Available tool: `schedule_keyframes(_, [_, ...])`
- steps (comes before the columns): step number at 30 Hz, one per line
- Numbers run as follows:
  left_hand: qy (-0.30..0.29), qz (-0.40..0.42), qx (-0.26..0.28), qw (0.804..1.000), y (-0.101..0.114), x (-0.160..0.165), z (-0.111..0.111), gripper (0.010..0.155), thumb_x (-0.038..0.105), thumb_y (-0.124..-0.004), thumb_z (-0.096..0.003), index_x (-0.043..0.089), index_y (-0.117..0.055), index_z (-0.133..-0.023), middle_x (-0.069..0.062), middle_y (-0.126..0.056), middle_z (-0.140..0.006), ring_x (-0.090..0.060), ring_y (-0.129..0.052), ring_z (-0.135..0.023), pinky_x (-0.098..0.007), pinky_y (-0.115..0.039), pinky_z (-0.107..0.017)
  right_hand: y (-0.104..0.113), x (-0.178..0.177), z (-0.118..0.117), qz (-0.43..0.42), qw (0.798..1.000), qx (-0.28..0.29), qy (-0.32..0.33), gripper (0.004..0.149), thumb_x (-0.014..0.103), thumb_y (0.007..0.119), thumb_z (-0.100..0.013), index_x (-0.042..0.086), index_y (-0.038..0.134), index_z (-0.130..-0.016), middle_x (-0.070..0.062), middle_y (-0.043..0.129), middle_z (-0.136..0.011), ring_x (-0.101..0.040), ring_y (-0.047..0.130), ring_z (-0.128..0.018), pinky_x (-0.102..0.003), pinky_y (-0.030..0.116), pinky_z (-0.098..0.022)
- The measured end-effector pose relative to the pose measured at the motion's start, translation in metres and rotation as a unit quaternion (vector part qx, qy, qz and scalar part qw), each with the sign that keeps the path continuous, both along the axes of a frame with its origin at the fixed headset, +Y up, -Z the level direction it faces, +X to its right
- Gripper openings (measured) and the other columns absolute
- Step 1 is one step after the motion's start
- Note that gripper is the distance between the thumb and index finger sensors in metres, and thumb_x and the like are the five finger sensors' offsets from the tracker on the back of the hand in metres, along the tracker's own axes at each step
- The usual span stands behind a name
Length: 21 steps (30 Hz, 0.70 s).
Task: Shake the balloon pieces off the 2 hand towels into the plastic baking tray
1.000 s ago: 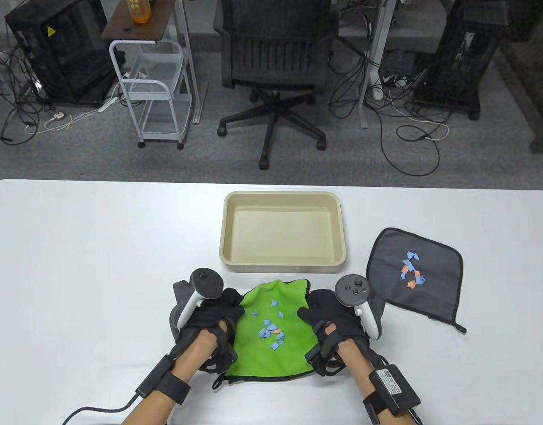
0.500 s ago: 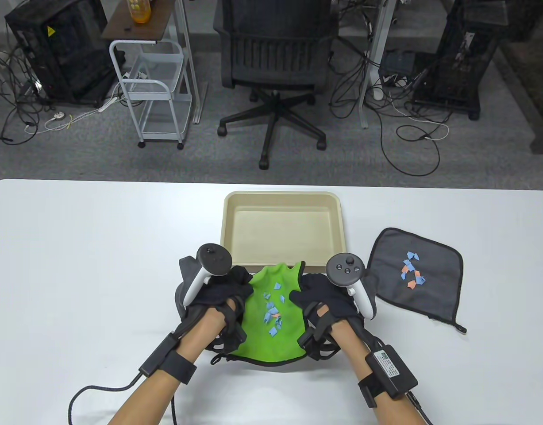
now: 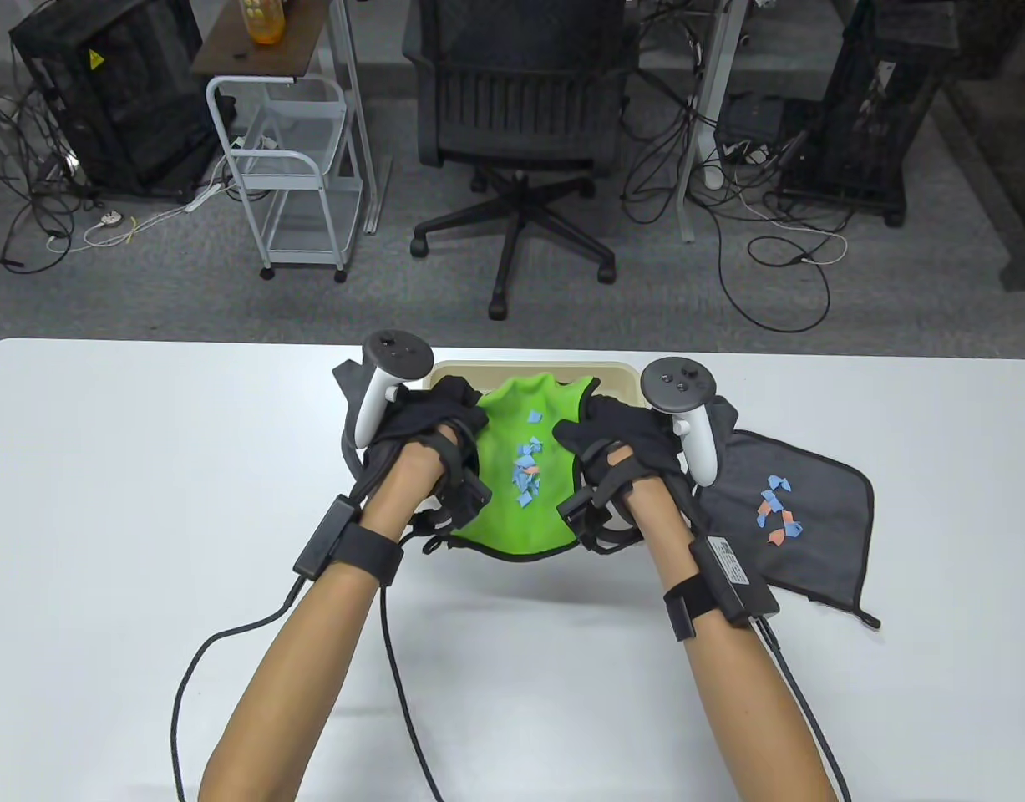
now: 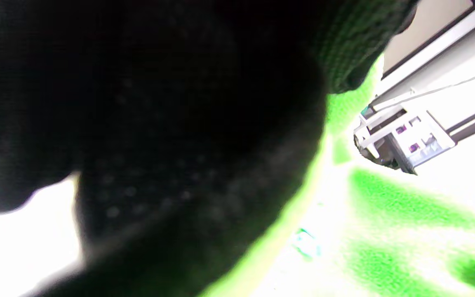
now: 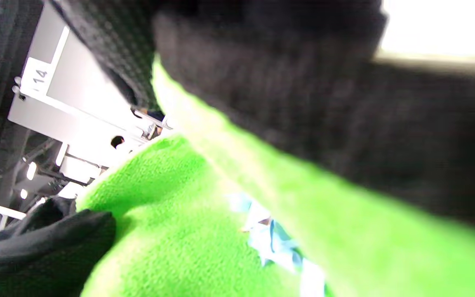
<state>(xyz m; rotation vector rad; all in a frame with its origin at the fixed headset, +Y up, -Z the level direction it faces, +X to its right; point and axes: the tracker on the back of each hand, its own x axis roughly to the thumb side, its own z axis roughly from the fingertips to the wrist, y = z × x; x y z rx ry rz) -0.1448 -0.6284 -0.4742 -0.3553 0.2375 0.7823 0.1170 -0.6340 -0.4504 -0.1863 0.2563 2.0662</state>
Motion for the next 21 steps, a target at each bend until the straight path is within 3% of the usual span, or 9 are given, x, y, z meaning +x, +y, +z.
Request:
schedule_keyframes(5, [0.025, 0.055, 0.036, 0.998, 0.007, 0.002, -0.025, 0.038, 0.041, -0.079, -0.0382, 0.044, -0.069, -0.075, 0.007, -0.104, -0.052, -0.016, -0.123, -0.026, -0.035, -0.103, -0.017, 0.011, 0.002, -0.023, -0.002, 0.998, 0.053, -0.039, 0.043, 0.035, 0.088, -0.039, 0.026, 0.073, -0.078, -0.002, 0.068, -0.1, 0.0, 0.101, -0.044, -0.017, 0.092, -0.027])
schedule_keyframes(11, [0.036, 0.118, 0.106, 0.987, -0.002, 0.007, -0.037, 0.04, 0.034, -0.08, -0.0384, 0.044, -0.065, -0.075, 0.008, -0.096, -0.069, -0.02, -0.118, -0.052, -0.037, -0.1, -0.035, 0.008, 0.003, -0.035, 0.024, 0.991, 0.115, -0.065, 0.043, 0.034, 0.089, -0.037, 0.028, 0.073, -0.077, 0.001, 0.067, -0.1, 0.0, 0.101, -0.055, -0.018, 0.094, -0.036])
schedule_keyframes(14, [0.04, 0.125, 0.144, 0.981, -0.022, 0.011, -0.036, 0.042, 0.031, -0.08, -0.0383, 0.045, -0.064, -0.074, 0.01, -0.092, -0.075, -0.021, -0.114, -0.062, -0.038, -0.098, -0.043, -0.004, 0.002, -0.032, 0.076, 0.975, 0.192, -0.083, 0.042, 0.034, 0.092, -0.036, 0.031, 0.075, -0.075, 0.004, 0.07, -0.099, 0.002, 0.101, -0.059, -0.017, 0.096, -0.04])
schedule_keyframes(17, [0.048, 0.123, 0.17, 0.976, -0.052, 0.012, -0.031, 0.042, 0.029, -0.08, -0.0377, 0.045, -0.064, -0.073, 0.011, -0.09, -0.077, -0.021, -0.112, -0.066, -0.038, -0.097, -0.046, -0.028, 0.002, -0.023, 0.132, 0.95, 0.264, -0.102, 0.042, 0.034, 0.094, -0.034, 0.032, 0.077, -0.072, 0.005, 0.073, -0.097, 0.003, 0.102, -0.06, -0.016, 0.097, -0.041])
schedule_keyframes(21, [0.053, 0.152, 0.16, 0.974, -0.084, 0.01, -0.027, 0.042, 0.028, -0.08, -0.0378, 0.044, -0.064, -0.073, 0.011, -0.088, -0.078, -0.022, -0.109, -0.069, -0.039, -0.095, -0.048, -0.06, 0.004, -0.017, 0.152, 0.945, 0.266, -0.119, 0.042, 0.033, 0.095, -0.033, 0.032, 0.079, -0.071, 0.005, 0.075, -0.096, 0.003, 0.103, -0.061, -0.015, 0.099, -0.042])
